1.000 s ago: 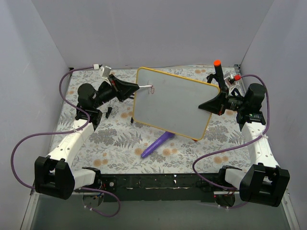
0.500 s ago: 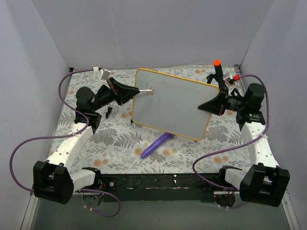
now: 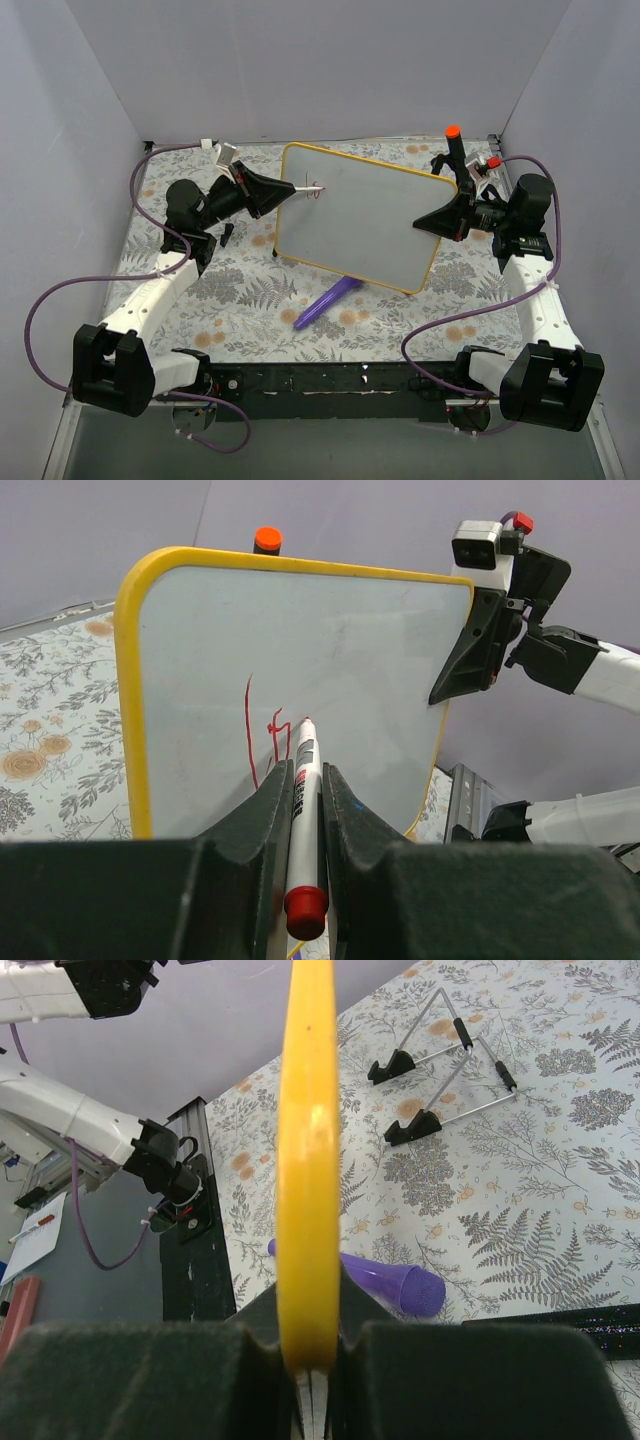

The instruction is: Write a sentence on the whiteboard

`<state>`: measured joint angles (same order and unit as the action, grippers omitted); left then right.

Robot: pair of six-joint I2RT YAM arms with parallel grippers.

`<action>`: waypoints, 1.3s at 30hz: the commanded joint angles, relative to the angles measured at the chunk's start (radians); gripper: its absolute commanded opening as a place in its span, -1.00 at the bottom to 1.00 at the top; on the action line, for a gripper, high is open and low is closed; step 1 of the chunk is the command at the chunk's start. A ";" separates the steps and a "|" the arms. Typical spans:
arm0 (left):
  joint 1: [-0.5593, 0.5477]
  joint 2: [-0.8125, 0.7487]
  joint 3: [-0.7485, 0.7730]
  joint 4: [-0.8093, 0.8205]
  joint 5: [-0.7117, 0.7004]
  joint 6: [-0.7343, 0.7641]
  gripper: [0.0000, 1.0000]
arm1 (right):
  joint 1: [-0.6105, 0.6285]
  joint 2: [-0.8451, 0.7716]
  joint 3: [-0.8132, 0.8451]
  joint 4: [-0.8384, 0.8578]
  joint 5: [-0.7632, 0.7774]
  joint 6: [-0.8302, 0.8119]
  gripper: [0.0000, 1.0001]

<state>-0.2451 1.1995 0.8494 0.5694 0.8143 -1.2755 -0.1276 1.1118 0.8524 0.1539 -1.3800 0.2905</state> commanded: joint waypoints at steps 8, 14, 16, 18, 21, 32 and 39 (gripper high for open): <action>-0.017 -0.003 0.010 -0.034 -0.055 0.056 -1.00 | 0.005 -0.036 0.008 0.082 -0.048 0.027 -0.97; -0.019 -0.018 -0.003 -0.078 -0.055 0.088 -1.00 | 0.003 -0.036 0.008 0.081 -0.050 0.027 -0.97; -0.017 -0.020 -0.004 -0.088 -0.053 0.096 -1.00 | 0.003 -0.038 0.008 0.082 -0.050 0.027 -0.97; -0.017 -0.023 -0.009 -0.098 -0.050 0.099 -1.00 | 0.005 -0.037 0.008 0.082 -0.050 0.027 -0.97; -0.019 -0.025 -0.015 -0.109 -0.041 0.103 -1.00 | 0.005 -0.038 0.010 0.082 -0.050 0.027 -0.97; -0.019 -0.028 -0.024 -0.092 -0.035 0.090 -1.00 | 0.005 -0.037 0.008 0.082 -0.050 0.029 -0.97; -0.020 0.011 0.016 -0.020 -0.023 0.036 -1.00 | 0.003 -0.040 0.008 0.081 -0.050 0.029 -0.97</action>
<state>-0.2596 1.2015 0.8265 0.4953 0.7898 -1.2179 -0.1280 1.1118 0.8524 0.1539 -1.3586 0.2924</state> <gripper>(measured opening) 0.109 0.101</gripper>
